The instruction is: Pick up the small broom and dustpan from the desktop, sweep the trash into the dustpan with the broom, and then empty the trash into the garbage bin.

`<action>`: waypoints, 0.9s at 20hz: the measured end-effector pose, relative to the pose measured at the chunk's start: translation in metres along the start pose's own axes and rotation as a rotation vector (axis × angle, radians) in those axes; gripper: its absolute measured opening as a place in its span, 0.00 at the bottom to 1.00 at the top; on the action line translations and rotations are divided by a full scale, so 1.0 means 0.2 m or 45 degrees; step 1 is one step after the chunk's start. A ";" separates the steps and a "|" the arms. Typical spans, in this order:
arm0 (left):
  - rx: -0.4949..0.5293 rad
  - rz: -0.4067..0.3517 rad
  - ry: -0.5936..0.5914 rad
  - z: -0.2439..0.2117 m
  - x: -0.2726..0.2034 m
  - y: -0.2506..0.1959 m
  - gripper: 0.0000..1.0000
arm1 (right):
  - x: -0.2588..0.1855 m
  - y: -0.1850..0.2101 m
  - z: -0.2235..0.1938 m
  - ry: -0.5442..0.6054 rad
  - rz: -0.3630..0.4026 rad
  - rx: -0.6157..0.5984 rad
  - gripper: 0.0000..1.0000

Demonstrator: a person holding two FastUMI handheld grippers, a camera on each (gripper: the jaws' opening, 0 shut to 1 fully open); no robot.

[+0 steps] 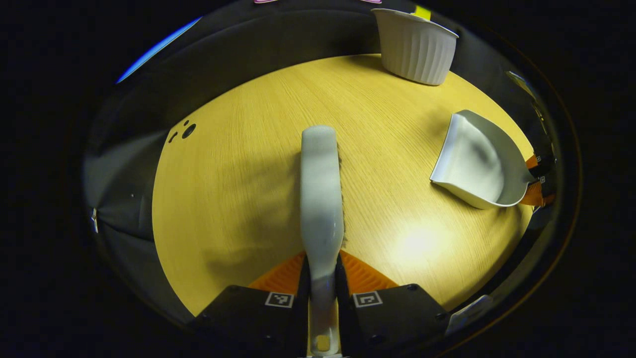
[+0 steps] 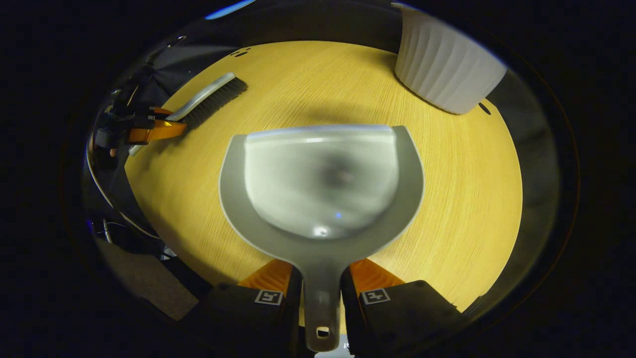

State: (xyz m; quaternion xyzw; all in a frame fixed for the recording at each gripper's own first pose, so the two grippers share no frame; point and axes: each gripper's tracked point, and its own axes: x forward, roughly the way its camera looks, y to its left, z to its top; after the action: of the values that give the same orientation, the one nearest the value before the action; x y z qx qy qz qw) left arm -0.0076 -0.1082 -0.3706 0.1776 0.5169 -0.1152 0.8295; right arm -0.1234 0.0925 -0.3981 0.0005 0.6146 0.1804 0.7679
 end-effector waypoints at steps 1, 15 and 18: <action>0.012 0.009 -0.007 0.00 -0.01 0.00 0.31 | -0.03 0.00 0.00 -0.007 0.007 -0.003 0.48; -0.242 0.084 -0.531 0.36 -0.73 0.02 0.33 | -0.81 0.04 0.48 -0.615 0.042 -0.035 0.40; -0.319 0.066 -0.766 0.55 -0.94 -0.02 0.33 | -1.00 0.06 0.66 -0.840 0.031 -0.001 0.40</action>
State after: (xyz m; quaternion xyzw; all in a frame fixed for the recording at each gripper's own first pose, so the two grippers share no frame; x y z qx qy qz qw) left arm -0.0020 -0.1555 -0.1589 0.0454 0.2540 -0.0768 0.9631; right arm -0.0379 0.0771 -0.1749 0.0658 0.3327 0.1800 0.9234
